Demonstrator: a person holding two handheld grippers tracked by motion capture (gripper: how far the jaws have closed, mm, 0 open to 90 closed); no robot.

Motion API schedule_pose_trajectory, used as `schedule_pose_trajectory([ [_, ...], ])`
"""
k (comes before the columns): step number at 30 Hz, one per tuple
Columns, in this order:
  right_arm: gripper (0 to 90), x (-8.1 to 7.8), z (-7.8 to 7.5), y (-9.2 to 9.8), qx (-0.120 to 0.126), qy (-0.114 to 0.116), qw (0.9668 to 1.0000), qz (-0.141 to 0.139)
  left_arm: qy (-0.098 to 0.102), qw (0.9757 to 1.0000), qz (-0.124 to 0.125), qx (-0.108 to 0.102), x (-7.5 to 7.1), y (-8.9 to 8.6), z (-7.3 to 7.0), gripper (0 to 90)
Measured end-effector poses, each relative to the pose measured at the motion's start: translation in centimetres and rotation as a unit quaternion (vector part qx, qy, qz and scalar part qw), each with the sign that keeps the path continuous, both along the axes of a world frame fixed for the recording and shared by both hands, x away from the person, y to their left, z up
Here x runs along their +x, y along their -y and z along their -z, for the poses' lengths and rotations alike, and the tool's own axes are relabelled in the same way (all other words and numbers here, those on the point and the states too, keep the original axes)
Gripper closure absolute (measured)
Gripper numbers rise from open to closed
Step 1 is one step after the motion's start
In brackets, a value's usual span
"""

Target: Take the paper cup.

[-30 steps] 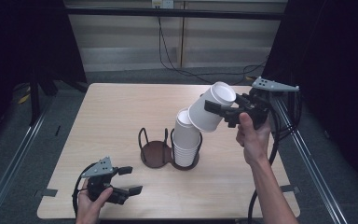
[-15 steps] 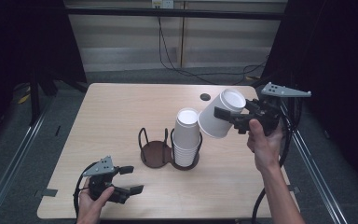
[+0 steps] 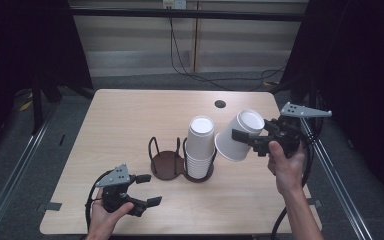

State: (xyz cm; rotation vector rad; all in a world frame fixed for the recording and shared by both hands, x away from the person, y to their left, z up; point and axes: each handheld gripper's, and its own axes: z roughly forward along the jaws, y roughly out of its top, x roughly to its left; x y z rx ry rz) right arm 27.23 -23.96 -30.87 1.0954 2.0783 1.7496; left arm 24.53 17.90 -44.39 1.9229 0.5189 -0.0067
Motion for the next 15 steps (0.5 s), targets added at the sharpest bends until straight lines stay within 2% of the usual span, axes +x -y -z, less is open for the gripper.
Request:
schedule_pose_trajectory([
  [2,21.7,-0.2,0.5,-0.1,0.002,0.0,1.0,-0.003,0.009,0.9999,0.007,0.006,-0.2,0.5,-0.4,16.1],
  [4,21.8,-0.5,1.0,-0.2,0.002,-0.003,1.0,-0.007,0.008,0.9998,0.014,0.006,-0.2,0.8,-0.5,16.1],
  [11,21.8,-1.2,2.3,-0.7,-0.004,-0.014,0.9998,-0.016,0.007,0.9999,0.011,0.007,-0.1,1.2,-0.8,16.1],
  [15,21.8,-1.7,2.8,-1.2,-0.009,-0.015,0.9996,-0.023,0.018,0.9998,0.009,0.005,-0.2,1.3,-1.3,16.4],
])
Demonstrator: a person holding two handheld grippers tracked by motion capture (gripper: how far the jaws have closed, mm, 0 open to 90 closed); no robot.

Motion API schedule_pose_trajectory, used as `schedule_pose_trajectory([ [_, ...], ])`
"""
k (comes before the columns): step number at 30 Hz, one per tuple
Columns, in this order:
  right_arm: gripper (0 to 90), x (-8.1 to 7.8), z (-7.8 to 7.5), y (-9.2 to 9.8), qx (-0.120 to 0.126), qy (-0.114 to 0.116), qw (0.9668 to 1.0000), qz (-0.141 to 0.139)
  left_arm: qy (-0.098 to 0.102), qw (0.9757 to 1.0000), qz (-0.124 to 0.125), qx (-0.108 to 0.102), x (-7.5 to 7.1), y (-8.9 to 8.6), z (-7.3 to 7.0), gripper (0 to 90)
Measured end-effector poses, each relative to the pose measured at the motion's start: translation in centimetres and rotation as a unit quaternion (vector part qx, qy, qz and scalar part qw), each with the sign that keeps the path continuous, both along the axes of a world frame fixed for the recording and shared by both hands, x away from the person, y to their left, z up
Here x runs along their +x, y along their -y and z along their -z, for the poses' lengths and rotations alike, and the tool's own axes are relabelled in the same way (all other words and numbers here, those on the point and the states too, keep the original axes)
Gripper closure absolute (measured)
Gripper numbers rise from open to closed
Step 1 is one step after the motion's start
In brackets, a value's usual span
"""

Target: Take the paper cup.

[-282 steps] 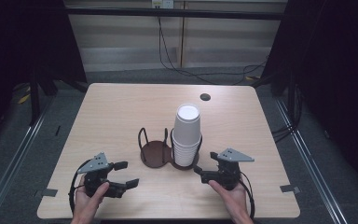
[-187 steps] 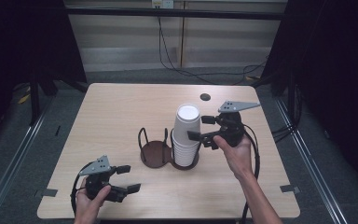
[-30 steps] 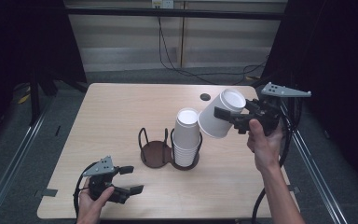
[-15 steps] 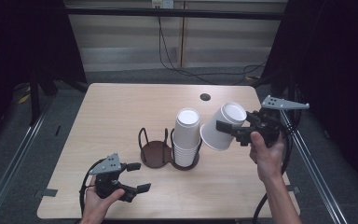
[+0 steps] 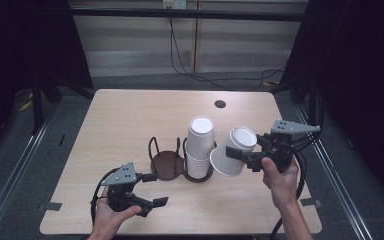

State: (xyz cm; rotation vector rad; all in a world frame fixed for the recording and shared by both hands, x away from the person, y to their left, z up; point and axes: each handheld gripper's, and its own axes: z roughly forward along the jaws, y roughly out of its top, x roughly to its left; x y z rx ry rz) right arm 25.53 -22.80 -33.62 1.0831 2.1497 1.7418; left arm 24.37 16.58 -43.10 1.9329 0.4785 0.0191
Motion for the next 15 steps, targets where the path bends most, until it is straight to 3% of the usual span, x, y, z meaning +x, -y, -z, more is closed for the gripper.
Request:
schedule_pose_trajectory([
  [6,21.7,-0.8,0.8,-0.8,-0.009,-0.008,0.9998,-0.014,0.0,0.9999,0.008,-0.009,0.0,0.5,-0.4,16.1],
  [9,21.7,-0.8,1.4,-1.4,-0.002,-0.014,0.9996,-0.023,0.001,0.9999,0.013,-0.009,0.1,0.8,-0.4,16.1],
  [15,21.8,-0.8,2.2,-3.0,-0.009,-0.025,0.9984,-0.051,0.003,0.9996,0.024,-0.016,0.3,1.5,-0.8,16.1],
])
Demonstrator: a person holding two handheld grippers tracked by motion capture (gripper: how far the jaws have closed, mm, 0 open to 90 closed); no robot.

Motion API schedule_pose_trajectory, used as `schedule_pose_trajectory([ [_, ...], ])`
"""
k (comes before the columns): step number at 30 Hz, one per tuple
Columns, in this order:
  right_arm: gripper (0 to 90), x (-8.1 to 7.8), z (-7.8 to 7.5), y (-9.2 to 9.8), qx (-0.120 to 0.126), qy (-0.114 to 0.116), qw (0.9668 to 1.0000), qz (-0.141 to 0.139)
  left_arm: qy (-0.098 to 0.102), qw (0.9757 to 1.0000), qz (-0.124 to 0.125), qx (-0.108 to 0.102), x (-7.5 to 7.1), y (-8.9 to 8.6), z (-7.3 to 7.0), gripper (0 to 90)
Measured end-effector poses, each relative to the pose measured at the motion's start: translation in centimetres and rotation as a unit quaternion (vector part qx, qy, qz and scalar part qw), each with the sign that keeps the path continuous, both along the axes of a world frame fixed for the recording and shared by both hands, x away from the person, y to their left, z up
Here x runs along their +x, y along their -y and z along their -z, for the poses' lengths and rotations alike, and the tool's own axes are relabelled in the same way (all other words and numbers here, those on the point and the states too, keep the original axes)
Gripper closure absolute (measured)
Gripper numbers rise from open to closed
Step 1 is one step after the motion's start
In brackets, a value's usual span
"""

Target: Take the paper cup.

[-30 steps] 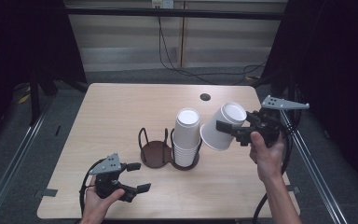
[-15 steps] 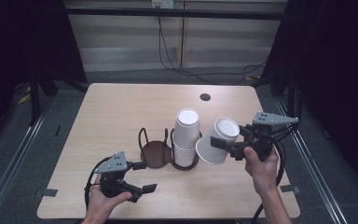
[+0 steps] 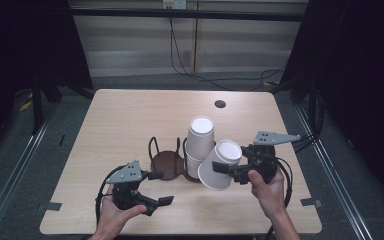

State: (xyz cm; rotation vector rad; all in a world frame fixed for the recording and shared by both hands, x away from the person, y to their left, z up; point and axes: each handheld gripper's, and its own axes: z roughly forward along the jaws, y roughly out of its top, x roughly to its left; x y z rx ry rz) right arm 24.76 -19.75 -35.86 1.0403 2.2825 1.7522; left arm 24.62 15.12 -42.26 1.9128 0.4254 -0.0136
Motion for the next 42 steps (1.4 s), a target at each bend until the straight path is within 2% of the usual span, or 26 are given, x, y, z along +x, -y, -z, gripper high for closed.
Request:
schedule_pose_trajectory([
  [3,21.8,-0.1,0.4,-0.8,-0.007,-0.001,0.9999,-0.014,0.005,1.0,0.005,-0.002,0.2,0.3,-0.5,16.1],
  [13,21.9,0.4,0.8,-2.6,-0.004,-0.002,0.9994,-0.035,0.013,0.9996,0.021,-0.016,0.7,2.0,-1.8,16.1],
  [20,21.9,0.9,0.6,-3.6,0.008,0.002,0.9987,-0.05,0.019,0.9992,0.023,-0.027,1.0,2.7,-2.4,16.0],
  [22,22.0,1.1,0.7,-4.0,0.009,0.001,0.9984,-0.055,0.021,0.9992,0.022,-0.028,0.9,2.6,-2.3,15.9],
  [29,22.0,1.1,1.2,-5.1,0.006,-0.005,0.9974,-0.072,0.008,0.9992,0.029,-0.028,1.1,2.4,-1.3,15.8],
  [33,22.1,1.1,1.5,-5.2,0.012,-0.01,0.9971,-0.075,0.01,0.9988,0.037,-0.03,1.2,2.6,-1.0,15.8],
  [35,22.1,1.1,1.8,-5.4,0.015,-0.014,0.9968,-0.078,0.004,0.9985,0.045,-0.032,1.3,2.9,-0.6,15.8],
  [37,22.2,1.0,2.2,-5.8,0.018,-0.015,0.9962,-0.083,0.005,0.999,0.039,-0.02,1.3,3.2,-0.3,15.7],
  [42,22.3,1.1,2.4,-6.5,0.018,-0.02,0.9955,-0.091,0.004,0.9992,0.039,-0.012,1.3,3.7,0.2,11.7],
])
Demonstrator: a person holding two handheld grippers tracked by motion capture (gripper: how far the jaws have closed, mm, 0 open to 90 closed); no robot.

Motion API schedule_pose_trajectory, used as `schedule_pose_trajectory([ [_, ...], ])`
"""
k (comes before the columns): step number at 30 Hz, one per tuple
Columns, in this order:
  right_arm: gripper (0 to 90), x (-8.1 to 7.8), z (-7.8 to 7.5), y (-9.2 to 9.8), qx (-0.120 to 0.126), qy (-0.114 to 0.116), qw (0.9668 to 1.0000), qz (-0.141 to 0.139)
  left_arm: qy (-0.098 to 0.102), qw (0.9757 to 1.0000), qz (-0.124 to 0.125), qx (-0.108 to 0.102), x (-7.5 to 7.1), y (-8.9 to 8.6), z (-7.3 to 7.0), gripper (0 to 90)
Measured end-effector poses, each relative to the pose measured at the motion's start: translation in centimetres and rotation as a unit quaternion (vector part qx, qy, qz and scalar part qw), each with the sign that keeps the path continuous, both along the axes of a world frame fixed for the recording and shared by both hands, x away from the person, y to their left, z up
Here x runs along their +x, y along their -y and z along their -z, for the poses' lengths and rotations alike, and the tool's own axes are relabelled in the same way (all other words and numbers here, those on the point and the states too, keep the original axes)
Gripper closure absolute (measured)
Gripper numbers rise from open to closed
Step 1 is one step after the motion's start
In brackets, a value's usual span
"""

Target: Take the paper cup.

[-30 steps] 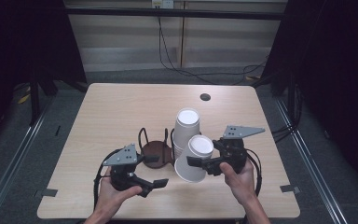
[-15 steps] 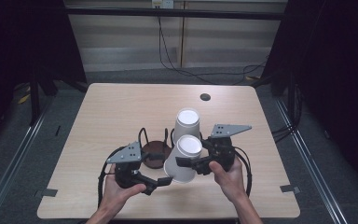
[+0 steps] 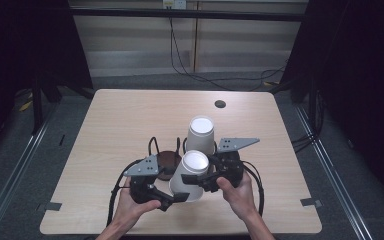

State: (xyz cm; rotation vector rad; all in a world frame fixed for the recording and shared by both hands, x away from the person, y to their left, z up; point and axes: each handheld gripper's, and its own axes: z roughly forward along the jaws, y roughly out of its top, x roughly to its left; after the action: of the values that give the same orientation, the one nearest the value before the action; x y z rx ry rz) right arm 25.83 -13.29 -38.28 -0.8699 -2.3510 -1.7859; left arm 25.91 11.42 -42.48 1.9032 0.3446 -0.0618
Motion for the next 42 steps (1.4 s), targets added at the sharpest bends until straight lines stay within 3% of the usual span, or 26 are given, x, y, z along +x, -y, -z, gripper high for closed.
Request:
schedule_pose_trajectory([
  [3,22.3,0.0,0.0,-0.3,-0.002,-0.001,1.0,-0.002,0.007,1.0,0.002,-0.001,-0.1,0.2,0.2,10.5],
  [14,22.4,-0.2,0.0,-0.9,0.002,-0.002,0.9999,-0.01,0.001,0.9999,0.006,-0.015,0.0,0.7,0.4,9.5],
  [19,22.4,-0.2,0.1,-1.2,0.002,-0.003,0.9999,-0.014,-0.003,0.9999,0.008,-0.009,0.2,1.2,0.6,10.7],
  [22,22.4,-0.1,0.1,-1.3,0.004,-0.003,0.9999,-0.014,0.007,0.9999,0.011,0.0,0.1,1.2,0.6,9.7],
  [25,22.5,0.1,0.0,-1.4,0.01,-0.003,0.9999,-0.012,-0.001,1.0,0.007,-0.004,0.3,1.0,0.7,10.6],
  [42,14.4,0.4,0.7,-1.5,0.019,-0.013,0.9996,-0.016,-0.019,0.9994,0.009,0.027,0.4,0.0,0.5,16.4],
])
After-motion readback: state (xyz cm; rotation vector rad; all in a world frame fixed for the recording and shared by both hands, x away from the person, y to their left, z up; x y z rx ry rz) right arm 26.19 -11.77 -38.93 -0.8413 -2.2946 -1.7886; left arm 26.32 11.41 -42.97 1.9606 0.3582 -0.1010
